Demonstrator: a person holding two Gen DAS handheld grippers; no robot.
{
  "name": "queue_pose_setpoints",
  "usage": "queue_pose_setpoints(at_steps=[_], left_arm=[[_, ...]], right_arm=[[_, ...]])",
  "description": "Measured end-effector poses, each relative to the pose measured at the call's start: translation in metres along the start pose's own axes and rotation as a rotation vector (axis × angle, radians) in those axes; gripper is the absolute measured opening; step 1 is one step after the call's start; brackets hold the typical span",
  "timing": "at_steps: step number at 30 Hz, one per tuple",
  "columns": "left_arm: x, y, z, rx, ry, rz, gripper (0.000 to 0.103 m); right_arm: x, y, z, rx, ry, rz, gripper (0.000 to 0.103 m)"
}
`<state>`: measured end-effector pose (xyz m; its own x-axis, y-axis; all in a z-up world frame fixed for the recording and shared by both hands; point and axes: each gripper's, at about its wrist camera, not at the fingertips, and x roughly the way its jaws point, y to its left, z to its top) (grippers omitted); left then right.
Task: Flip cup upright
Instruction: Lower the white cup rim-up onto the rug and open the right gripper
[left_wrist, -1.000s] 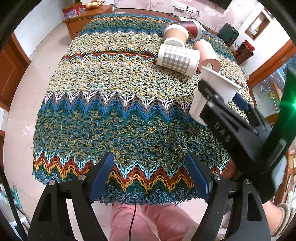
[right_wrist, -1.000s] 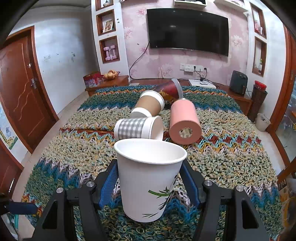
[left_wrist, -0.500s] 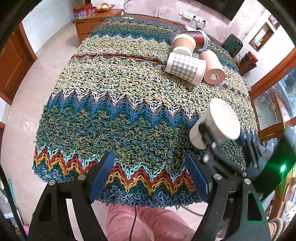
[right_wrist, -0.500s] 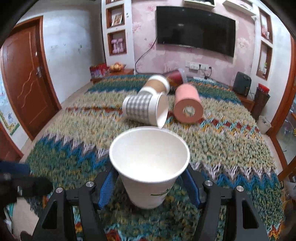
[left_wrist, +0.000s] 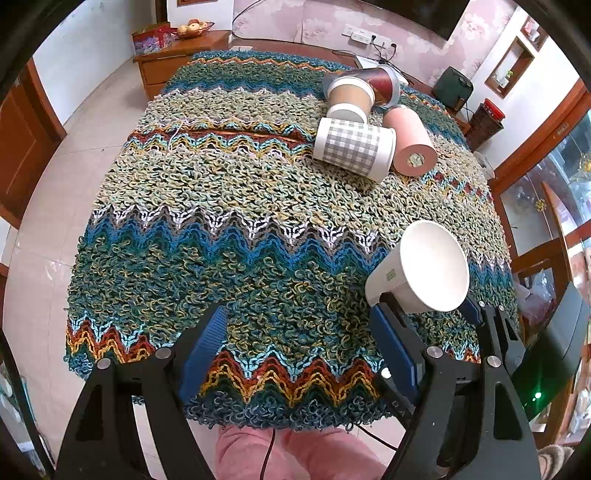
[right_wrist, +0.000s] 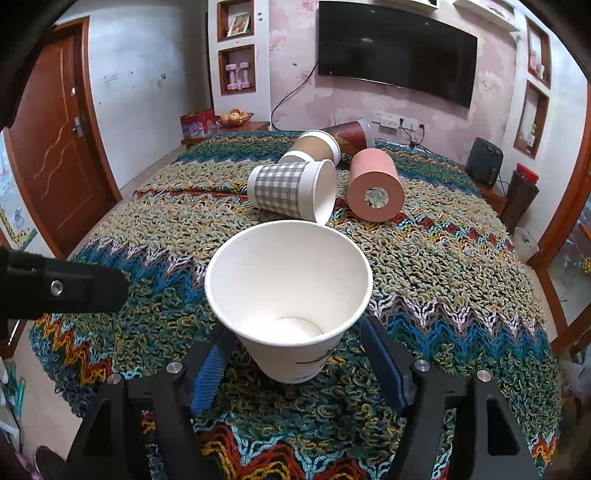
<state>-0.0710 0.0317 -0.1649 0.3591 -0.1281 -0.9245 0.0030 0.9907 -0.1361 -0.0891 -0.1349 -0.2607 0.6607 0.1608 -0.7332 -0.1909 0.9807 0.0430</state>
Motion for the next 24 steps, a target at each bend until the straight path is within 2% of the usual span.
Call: queue_pose_setpoints(at_steps=[9, 15, 18, 24], left_arm=[[-0.007, -0.001, 0.003, 0.003, -0.003, -0.012, 0.082], [-0.025, -0.006, 0.007, 0.011, -0.006, -0.017, 0.082], [-0.036, -0.011, 0.01, 0.018, -0.005, -0.018, 0.082], [-0.061, -0.023, 0.019, 0.025, -0.021, 0.0, 0.082]], right_arm=[[-0.011, -0.002, -0.004, -0.021, 0.036, 0.012, 0.072], [-0.044, -0.011, -0.002, -0.002, 0.064, 0.025, 0.072], [-0.064, -0.016, 0.008, 0.01, 0.072, 0.025, 0.072], [-0.084, -0.027, 0.05, 0.052, 0.12, 0.002, 0.072]])
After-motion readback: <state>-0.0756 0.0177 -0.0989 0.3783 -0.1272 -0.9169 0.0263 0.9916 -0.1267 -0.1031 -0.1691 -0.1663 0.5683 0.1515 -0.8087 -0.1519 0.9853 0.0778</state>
